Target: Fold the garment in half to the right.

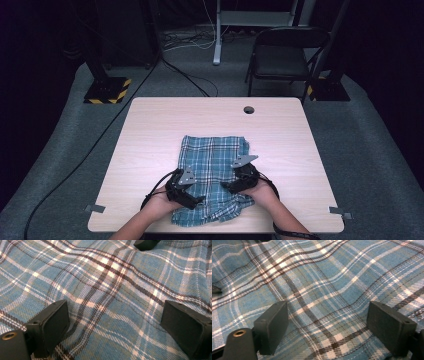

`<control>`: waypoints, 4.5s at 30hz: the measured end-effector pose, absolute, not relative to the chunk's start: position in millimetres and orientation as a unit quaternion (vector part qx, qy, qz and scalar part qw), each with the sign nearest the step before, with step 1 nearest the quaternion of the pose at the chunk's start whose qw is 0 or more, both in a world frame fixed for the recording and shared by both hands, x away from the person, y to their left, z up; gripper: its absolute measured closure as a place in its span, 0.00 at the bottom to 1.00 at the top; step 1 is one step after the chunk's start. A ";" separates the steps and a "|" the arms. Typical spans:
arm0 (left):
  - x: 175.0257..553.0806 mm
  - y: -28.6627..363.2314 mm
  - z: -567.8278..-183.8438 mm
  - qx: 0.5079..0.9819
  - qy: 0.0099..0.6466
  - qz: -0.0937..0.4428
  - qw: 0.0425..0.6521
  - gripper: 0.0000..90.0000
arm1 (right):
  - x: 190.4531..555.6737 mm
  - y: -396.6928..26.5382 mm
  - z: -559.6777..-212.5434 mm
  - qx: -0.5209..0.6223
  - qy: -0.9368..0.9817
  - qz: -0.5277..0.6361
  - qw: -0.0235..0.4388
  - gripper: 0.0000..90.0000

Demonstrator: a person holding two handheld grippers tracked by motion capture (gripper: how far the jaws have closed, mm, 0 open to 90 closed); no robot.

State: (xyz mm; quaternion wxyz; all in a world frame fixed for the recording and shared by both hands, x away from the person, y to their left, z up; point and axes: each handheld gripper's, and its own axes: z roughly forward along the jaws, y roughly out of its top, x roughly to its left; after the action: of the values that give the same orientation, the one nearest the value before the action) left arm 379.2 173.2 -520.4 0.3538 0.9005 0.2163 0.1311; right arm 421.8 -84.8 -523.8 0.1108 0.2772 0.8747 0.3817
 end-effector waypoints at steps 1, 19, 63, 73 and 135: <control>379.2 173.2 -520.1 0.901 0.216 0.130 0.353 0.09 | 421.8 -84.8 -523.8 0.277 0.875 0.382 0.111 0.19; 378.7 176.0 -516.2 0.907 0.209 0.117 0.345 0.09 | 446.9 -74.3 -488.0 0.288 0.874 0.359 0.154 0.19; 382.9 178.3 -516.4 0.909 0.205 0.101 0.348 0.08 | 406.2 -86.9 -512.0 0.231 0.911 0.334 0.062 0.18; 382.2 178.6 -512.0 0.908 0.209 0.103 0.349 0.08 | 404.9 -91.7 -518.2 0.229 0.904 0.357 0.063 0.18; 428.2 190.5 -516.6 0.878 0.270 0.113 0.379 0.08 | 375.4 -107.5 -508.1 0.191 0.901 0.389 0.034 0.20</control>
State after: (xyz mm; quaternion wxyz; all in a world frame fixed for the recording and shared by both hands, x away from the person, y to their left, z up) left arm 428.2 190.5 -516.6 0.3794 0.8777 0.2700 0.1127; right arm 375.4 -107.5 -508.1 0.0342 0.1909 0.9006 0.3889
